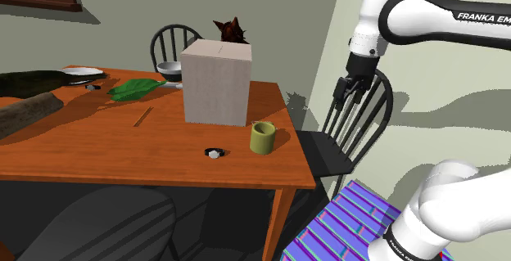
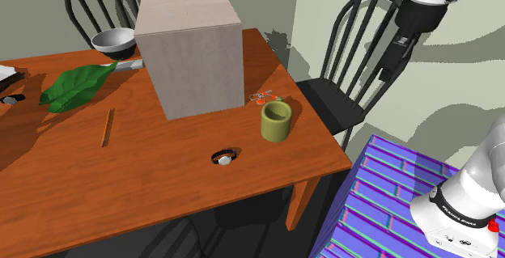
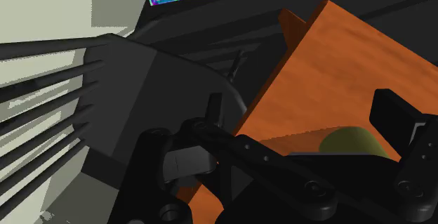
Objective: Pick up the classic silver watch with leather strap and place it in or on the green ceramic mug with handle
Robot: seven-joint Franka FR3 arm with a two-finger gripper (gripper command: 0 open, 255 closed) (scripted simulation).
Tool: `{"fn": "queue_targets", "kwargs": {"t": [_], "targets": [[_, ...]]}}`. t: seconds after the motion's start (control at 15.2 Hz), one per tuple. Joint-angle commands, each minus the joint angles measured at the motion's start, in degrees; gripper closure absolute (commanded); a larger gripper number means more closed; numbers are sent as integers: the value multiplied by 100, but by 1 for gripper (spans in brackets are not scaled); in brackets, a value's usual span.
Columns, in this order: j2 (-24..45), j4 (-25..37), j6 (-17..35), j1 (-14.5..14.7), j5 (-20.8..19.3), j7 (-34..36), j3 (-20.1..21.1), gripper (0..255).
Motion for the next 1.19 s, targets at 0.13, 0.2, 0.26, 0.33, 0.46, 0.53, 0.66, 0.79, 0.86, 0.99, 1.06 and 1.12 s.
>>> {"fn": "queue_targets", "kwargs": {"t": [0.13, 0.2, 0.26, 0.33, 0.46, 0.53, 0.66, 0.79, 0.86, 0.99, 1.06, 1.12], "targets": [[322, 19, 336, 100, 25, -88, 48, 0], [488, 38, 500, 148, 36, -132, 73, 0], [656, 64, 659, 196, 46, -176, 100, 0], [827, 96, 815, 242, 56, -219, 127, 0], [1175, 178, 1115, 332, 72, -306, 184, 0], [1352, 228, 1259, 377, 77, -348, 214, 0], [1709, 345, 1532, 460, 85, -433, 278, 0], [2070, 485, 1787, 539, 86, -514, 347, 0], [2252, 563, 1907, 577, 83, -553, 383, 0], [2616, 735, 2132, 652, 71, -628, 456, 0], [2798, 828, 2237, 688, 61, -664, 494, 0], [2980, 926, 2338, 724, 49, -699, 533, 0]]}}
